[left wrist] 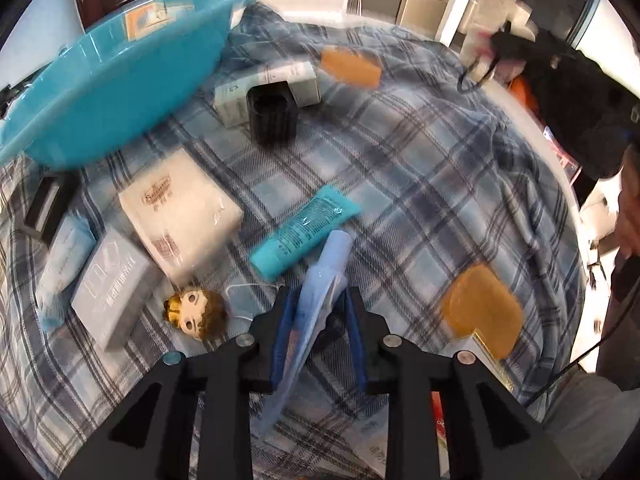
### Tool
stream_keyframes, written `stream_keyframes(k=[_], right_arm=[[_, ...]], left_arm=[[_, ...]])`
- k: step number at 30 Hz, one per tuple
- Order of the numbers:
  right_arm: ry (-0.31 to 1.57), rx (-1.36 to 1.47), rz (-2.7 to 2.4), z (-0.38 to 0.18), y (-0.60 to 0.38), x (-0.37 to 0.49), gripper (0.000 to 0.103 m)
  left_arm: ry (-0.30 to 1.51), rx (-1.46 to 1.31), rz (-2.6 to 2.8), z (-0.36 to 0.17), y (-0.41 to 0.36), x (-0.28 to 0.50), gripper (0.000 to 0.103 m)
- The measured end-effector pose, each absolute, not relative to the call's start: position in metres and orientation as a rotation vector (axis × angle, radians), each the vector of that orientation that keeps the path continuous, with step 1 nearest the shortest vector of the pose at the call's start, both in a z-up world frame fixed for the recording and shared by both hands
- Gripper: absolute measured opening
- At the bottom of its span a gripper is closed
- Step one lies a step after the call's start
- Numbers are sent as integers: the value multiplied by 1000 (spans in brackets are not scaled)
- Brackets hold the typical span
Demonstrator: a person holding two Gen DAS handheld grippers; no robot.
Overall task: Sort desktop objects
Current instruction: 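Grasp the light-blue lotion bottle with the left gripper and lift it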
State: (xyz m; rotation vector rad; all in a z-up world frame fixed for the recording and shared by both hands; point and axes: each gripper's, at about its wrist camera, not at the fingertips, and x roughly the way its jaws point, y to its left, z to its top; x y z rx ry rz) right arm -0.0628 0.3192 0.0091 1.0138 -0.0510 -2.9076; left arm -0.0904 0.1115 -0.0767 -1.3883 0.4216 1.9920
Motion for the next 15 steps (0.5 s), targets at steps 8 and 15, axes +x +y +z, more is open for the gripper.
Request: stream_keyframes(k=[8,15], right_arm=[[-53,1017,-2901,8,318,-62,30],[-41,1005,-2853,7,299,-65,30]], left_arm=[[294,-1384,2069,-69,99,-95,20],[168,-1288,2212,-58,79,-86,20]])
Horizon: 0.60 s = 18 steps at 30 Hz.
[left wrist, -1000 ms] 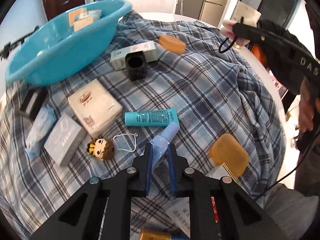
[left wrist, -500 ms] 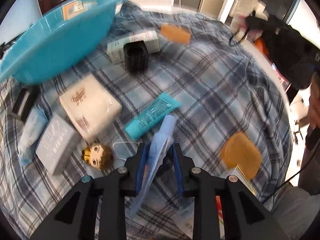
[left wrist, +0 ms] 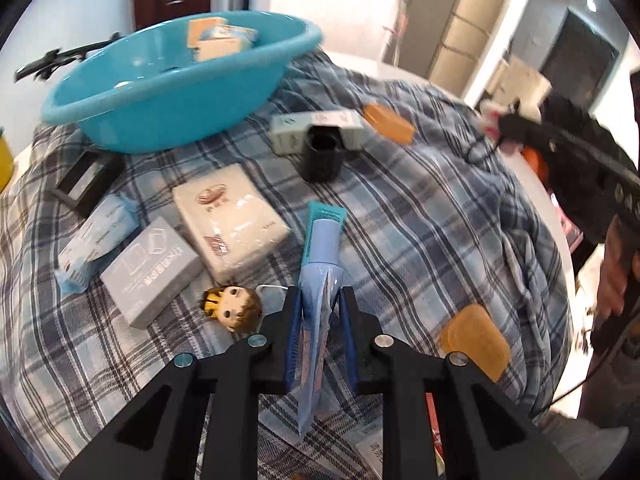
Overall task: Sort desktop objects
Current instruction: 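Grasp the light-blue lotion bottle with the left gripper and lift it, then carry the lotion bottle with the left gripper while right carries the puff over the basin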
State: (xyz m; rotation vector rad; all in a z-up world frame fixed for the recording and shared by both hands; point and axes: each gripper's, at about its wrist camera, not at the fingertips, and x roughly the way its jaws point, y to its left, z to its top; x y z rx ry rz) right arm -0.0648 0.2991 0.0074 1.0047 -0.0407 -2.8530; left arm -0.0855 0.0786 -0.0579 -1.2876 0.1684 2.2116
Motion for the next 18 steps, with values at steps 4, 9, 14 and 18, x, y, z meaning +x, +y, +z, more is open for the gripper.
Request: stream_keyframes(k=[4,9,14,18], right_arm=[[-19,993,-2826,8,288,-64,30],[-18,985,-2827,10,283,-64,30],[-9,916,-2821,23,272,-62,30],[-10,821,-2819,41,259,-61,30]], left_arm=[[105,-1167,2363,-40,60,-79,20],[78,-889,2540,-4,40,-61,19],[59,-803,2731,16,31,-57,19],[-30,-736,2812,33,22,-55,19]])
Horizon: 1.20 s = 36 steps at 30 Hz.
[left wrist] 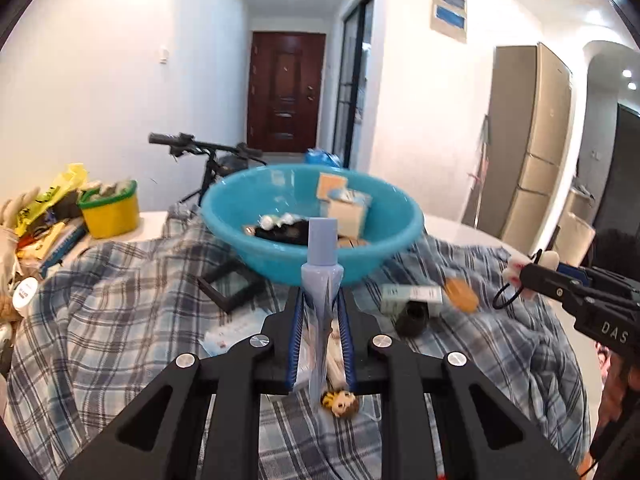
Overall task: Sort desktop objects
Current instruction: 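Carry the lotion bottle with the left gripper while right carries the puff over the basin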
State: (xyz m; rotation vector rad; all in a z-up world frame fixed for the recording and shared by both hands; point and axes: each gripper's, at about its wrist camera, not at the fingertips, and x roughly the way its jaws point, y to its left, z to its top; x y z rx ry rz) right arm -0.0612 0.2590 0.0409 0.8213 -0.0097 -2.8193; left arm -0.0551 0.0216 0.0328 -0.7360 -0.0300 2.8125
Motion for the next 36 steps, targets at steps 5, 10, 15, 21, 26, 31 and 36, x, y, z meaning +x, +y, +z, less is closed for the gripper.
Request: stream_keyframes(k=[5,10,15,21,26,31,36], right_arm=[[-8,731,-2811,59,245,-61,30],[-9,658,-2793,76,235,-58,30],[-10,542,-2810,102,236,-49,30],[17,402,-2846,132,235,-43,30],[-4,322,-2847,149,236,-40,30],[-10,269,-2847,157,237,-35,30],[-13,182,-2843,174,236,-38,30]], left_arm=[[-5,-567,2892,62,20,-40,18],[-56,-472,2941,88,16,-28,18],[-65,-369,2990,114,11,-19,18],[-58,-232,3034,145,2,-18,18],[-46,-143,3033,166,4,-12,18],[-60,-99,3032,178,-2,-11,18],[-80,-53,3026,191,-2,-14,18]])
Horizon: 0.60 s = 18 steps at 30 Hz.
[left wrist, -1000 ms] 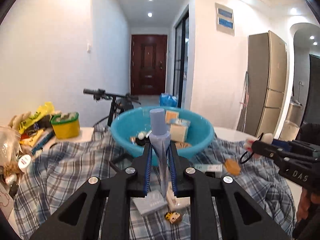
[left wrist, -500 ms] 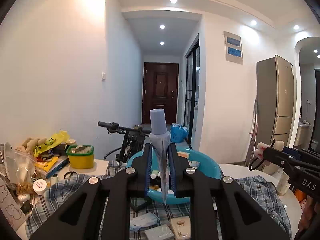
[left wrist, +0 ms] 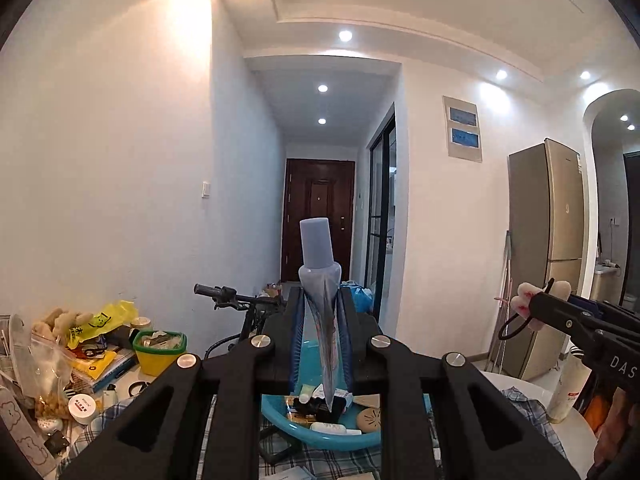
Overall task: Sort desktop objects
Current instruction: 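Carry the lotion bottle with the left gripper while right carries the puff over the basin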
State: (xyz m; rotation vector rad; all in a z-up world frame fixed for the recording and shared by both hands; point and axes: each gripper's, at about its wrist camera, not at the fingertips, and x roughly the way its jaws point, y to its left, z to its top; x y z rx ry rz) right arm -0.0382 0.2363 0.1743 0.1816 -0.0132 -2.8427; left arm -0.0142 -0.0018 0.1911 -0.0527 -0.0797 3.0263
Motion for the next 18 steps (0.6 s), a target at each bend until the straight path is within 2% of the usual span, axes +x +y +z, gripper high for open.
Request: stream_keyframes(k=[8,18], right_arm=[[-99,-3,-2848,202,244,-52,30],[-101,-157,-2853,224,240,-79,30]], left_arm=[[-84,52,3007,215,1,-29,18],[-96,134,2981,229,1,-64,18]])
